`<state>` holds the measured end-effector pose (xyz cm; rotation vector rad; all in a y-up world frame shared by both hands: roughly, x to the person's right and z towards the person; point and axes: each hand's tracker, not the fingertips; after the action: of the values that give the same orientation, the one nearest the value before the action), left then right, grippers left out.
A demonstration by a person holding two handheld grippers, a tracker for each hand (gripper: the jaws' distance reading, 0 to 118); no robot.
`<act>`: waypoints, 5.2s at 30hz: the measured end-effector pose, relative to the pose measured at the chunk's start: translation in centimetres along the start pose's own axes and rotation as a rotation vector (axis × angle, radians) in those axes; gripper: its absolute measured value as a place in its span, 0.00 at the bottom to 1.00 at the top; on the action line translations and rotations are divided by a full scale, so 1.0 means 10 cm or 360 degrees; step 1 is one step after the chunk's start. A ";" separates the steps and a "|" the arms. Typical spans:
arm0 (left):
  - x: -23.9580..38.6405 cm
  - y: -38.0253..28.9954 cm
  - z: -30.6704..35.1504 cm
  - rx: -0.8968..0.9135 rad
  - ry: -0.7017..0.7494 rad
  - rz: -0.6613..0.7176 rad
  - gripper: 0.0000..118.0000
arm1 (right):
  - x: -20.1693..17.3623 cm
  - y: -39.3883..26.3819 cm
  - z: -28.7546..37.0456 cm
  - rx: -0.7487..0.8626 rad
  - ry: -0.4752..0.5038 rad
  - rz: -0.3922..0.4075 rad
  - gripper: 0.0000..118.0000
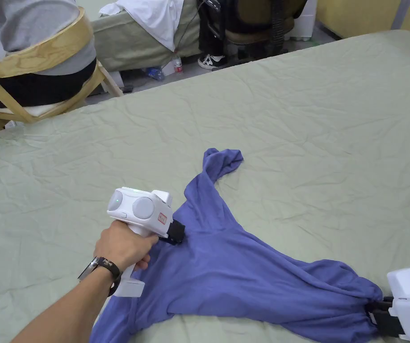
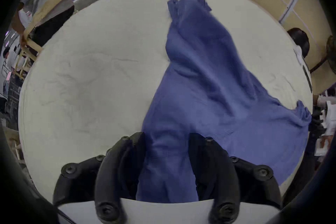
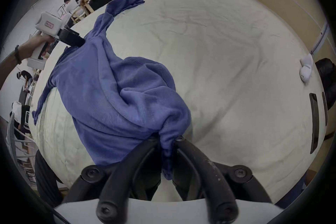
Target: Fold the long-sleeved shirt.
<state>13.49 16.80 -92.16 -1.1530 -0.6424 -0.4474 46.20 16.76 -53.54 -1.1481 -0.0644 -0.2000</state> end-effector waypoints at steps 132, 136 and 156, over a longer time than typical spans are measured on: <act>-1.64 -0.61 3.78 0.1307 0.0291 0.0714 0.00 | -1.39 3.50 1.79 0.0994 -0.0088 0.0215 0.09; -1.41 -1.14 3.44 0.1176 0.0268 0.0743 0.00 | -1.19 2.96 1.42 0.0882 -0.0052 0.0162 0.09; -0.18 -3.92 2.54 0.0802 0.0021 0.0988 0.00 | -0.84 0.26 0.85 0.0395 0.0053 0.0217 0.09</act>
<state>-18.46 26.81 -59.60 -0.8051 -0.3262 0.2303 38.90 26.58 -53.63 -0.8975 0.0182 -0.0870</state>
